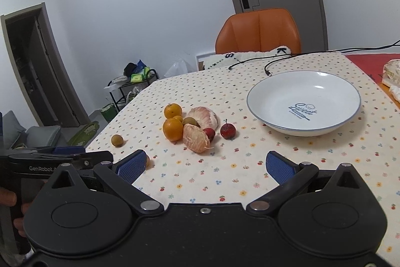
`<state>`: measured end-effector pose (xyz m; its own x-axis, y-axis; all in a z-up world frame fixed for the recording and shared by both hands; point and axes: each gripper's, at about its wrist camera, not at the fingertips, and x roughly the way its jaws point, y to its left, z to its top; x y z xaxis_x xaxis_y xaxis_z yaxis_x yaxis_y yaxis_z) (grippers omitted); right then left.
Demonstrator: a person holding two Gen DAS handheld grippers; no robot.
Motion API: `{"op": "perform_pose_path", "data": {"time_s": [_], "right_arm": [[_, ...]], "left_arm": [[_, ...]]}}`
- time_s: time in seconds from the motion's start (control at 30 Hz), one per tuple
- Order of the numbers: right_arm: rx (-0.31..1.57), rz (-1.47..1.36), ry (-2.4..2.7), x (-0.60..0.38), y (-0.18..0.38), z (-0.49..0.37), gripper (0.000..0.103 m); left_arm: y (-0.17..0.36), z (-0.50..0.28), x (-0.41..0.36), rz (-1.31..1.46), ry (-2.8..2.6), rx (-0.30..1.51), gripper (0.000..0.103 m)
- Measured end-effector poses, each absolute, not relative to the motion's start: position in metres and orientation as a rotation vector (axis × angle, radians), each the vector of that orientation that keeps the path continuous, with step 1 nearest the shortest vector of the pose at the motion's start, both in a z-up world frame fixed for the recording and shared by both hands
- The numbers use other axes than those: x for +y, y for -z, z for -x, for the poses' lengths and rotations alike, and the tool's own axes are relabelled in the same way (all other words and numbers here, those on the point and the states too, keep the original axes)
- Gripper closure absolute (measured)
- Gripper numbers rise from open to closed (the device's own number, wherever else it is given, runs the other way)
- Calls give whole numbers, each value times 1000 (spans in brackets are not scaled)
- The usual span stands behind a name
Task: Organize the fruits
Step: 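Grasp the small mandarin with the left tool while the right tool grasps the pomelo segment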
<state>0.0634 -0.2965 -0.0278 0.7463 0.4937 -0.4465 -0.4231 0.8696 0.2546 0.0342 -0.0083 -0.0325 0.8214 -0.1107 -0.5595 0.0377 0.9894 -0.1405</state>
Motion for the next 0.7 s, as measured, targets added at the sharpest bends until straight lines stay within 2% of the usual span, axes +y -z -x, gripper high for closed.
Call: {"op": "perform_pose_path", "data": {"time_s": [0.07,0.17,0.27,0.33,0.4,0.53,0.7], "right_arm": [[528,-139,-509,-294,30,-66,2],[532,-138,-518,-292,34,-70,10],[544,-141,-526,-288,38,-76,19],[550,-141,-533,-285,40,-80,25],[555,-143,-542,-283,42,-83,27],[569,-146,-551,-278,47,-94,37],[586,-152,-558,-269,52,-108,40]], "left_arm": [[36,-37,-10,123,79,601,2],[41,-43,-11,126,81,607,9],[46,-48,-11,134,83,615,16],[49,-52,-11,140,86,622,24],[52,-56,-11,144,87,630,30],[59,-64,-10,157,85,646,38],[68,-76,-12,162,86,664,45]]}}
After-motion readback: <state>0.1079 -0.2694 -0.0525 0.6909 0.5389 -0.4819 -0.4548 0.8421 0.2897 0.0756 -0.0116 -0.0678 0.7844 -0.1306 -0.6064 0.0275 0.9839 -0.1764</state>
